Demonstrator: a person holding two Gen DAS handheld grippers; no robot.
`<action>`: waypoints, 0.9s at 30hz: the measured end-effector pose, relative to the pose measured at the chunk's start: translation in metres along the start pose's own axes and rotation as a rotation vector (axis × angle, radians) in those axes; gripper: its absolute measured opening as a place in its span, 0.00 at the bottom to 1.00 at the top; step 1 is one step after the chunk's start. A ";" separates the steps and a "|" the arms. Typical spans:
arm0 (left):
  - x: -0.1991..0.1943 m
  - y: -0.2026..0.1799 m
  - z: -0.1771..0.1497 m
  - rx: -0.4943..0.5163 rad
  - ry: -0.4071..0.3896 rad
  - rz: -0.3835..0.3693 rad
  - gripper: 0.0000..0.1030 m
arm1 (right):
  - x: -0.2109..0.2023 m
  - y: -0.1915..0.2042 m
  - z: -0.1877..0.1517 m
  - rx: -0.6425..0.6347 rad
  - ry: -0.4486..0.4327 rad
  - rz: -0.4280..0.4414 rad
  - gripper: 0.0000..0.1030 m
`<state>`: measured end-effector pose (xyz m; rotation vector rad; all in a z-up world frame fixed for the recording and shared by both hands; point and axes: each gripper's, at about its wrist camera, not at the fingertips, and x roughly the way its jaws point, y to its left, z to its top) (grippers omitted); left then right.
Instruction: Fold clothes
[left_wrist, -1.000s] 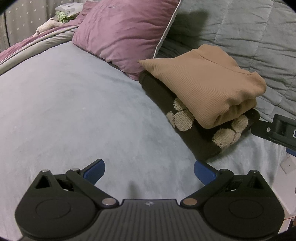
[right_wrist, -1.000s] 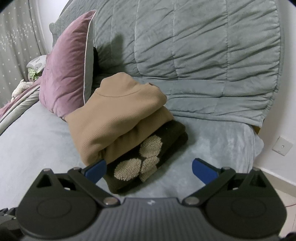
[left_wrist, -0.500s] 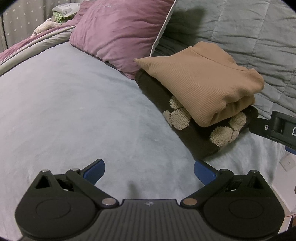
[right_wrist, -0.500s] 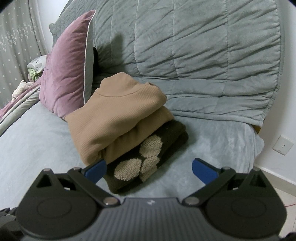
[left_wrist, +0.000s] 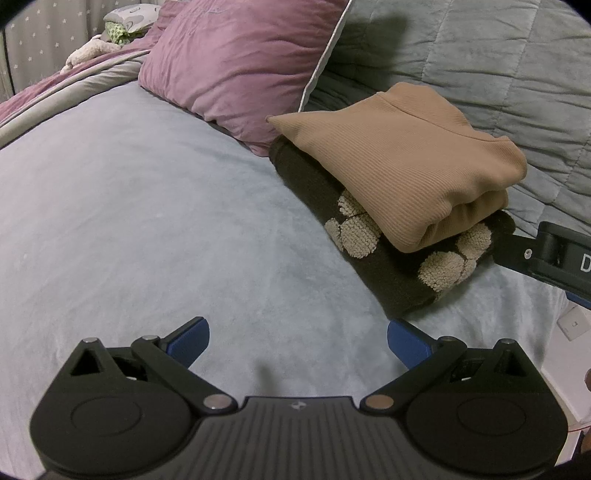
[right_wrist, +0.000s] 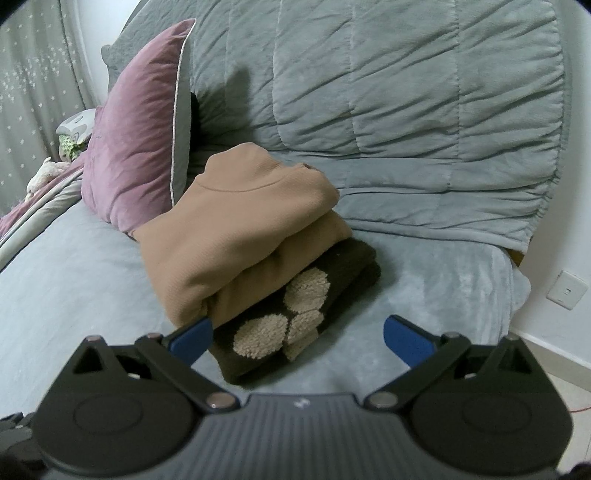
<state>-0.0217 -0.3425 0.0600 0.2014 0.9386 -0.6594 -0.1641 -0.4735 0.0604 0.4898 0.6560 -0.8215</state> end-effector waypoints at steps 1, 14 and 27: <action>0.000 0.000 0.000 0.000 0.000 -0.001 1.00 | 0.000 0.000 0.000 -0.001 0.000 0.000 1.00; 0.000 0.000 0.000 0.004 0.001 -0.003 1.00 | 0.000 0.002 0.000 -0.003 -0.001 0.005 1.00; -0.006 0.003 -0.002 -0.004 -0.006 -0.007 1.00 | -0.004 0.007 0.001 -0.016 -0.007 0.018 1.00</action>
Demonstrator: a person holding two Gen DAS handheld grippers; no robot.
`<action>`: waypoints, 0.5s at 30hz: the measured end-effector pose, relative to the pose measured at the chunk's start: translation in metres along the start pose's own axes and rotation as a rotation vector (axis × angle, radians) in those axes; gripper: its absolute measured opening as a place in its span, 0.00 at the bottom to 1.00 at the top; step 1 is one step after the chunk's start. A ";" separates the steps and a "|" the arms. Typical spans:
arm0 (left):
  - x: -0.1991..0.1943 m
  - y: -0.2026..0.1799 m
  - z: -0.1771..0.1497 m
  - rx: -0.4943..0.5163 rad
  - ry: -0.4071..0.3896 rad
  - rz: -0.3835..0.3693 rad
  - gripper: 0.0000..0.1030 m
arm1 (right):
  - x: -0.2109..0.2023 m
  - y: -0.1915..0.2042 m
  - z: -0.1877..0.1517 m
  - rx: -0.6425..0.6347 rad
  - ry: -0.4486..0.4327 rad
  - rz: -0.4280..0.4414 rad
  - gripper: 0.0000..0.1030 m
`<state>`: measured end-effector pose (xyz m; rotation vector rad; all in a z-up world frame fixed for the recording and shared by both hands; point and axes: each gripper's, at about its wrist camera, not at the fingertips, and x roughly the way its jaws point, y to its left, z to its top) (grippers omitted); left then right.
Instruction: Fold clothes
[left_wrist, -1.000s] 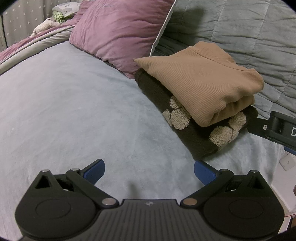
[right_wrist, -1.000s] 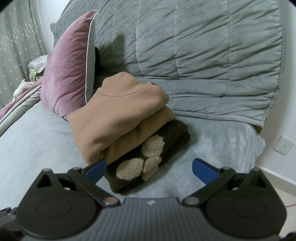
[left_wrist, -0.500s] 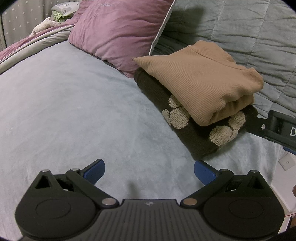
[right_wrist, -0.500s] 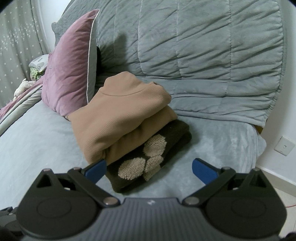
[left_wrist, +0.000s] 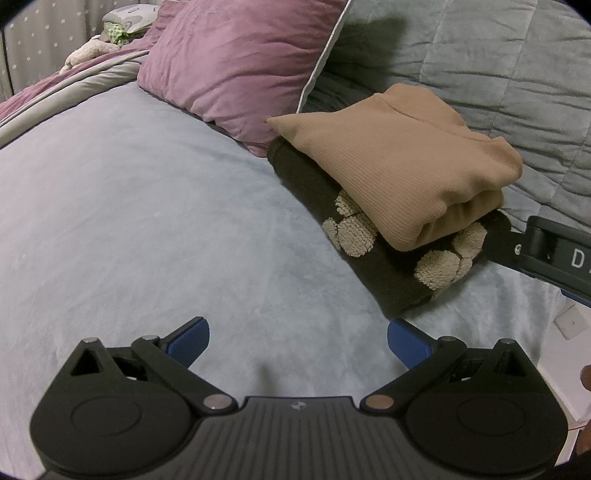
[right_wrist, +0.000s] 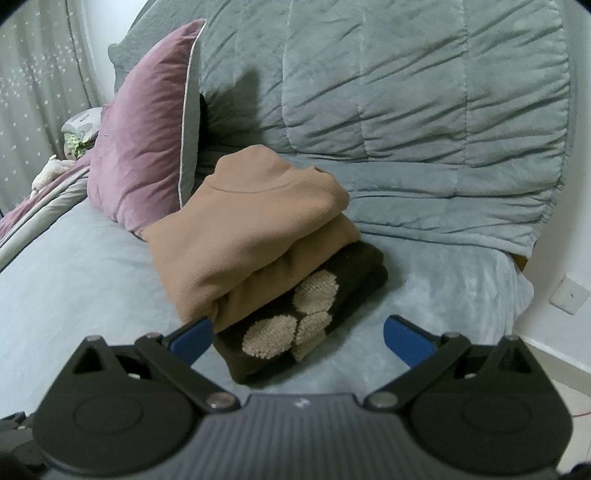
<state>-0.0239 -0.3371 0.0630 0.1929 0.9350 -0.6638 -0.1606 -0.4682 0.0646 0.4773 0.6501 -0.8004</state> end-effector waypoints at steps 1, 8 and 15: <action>-0.002 0.001 0.000 -0.004 -0.002 0.001 1.00 | -0.001 0.001 0.000 -0.001 -0.001 0.005 1.00; -0.036 0.028 -0.010 -0.048 -0.030 0.062 1.00 | -0.014 0.024 -0.002 -0.044 -0.006 0.117 1.00; -0.078 0.068 -0.031 -0.106 -0.048 0.129 1.00 | -0.038 0.047 -0.005 -0.102 -0.036 0.169 1.00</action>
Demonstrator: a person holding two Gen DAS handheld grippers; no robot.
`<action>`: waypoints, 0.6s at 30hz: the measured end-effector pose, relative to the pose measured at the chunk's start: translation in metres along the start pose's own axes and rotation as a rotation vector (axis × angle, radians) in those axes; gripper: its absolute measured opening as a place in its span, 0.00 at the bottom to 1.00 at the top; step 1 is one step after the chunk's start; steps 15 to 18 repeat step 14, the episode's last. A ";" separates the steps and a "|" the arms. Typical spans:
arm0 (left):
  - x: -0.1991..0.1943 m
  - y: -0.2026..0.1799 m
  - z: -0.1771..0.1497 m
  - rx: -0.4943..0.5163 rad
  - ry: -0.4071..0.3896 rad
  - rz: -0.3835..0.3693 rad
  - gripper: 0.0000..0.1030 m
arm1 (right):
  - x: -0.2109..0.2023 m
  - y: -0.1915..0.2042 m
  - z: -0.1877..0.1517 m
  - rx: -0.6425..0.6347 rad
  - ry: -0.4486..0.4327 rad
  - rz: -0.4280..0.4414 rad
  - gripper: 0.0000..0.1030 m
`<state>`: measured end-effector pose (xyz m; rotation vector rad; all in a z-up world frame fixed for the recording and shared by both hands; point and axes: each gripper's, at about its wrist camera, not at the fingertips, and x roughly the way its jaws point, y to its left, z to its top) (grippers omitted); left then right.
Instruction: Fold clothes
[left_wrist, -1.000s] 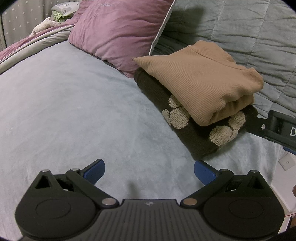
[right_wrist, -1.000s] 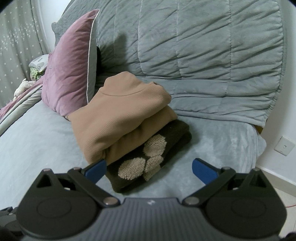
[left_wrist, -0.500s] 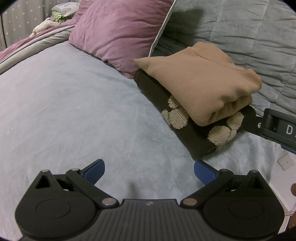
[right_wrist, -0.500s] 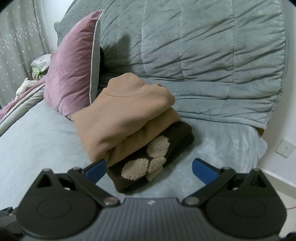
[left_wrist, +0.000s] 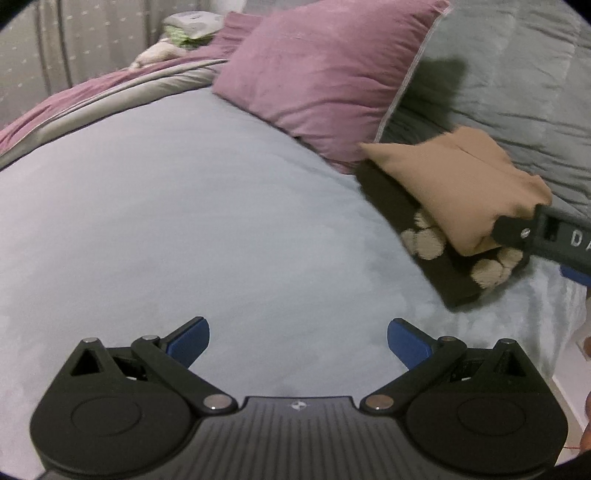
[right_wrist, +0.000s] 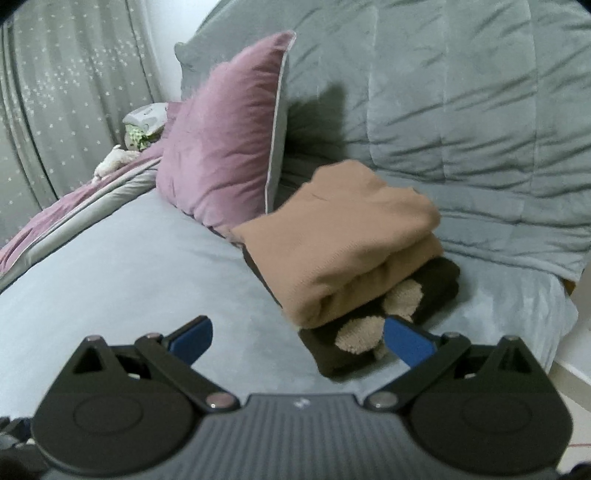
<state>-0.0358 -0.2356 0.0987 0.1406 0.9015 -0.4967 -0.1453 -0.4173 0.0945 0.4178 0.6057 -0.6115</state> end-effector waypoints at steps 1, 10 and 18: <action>-0.005 0.006 -0.002 -0.010 0.003 -0.001 1.00 | -0.004 0.002 0.001 -0.003 -0.008 -0.001 1.00; -0.053 0.041 -0.026 -0.055 0.000 -0.045 1.00 | -0.032 0.016 -0.004 -0.058 -0.031 -0.011 1.00; -0.067 0.063 -0.035 -0.085 -0.013 -0.009 1.00 | -0.037 0.041 -0.011 -0.107 -0.026 0.025 1.00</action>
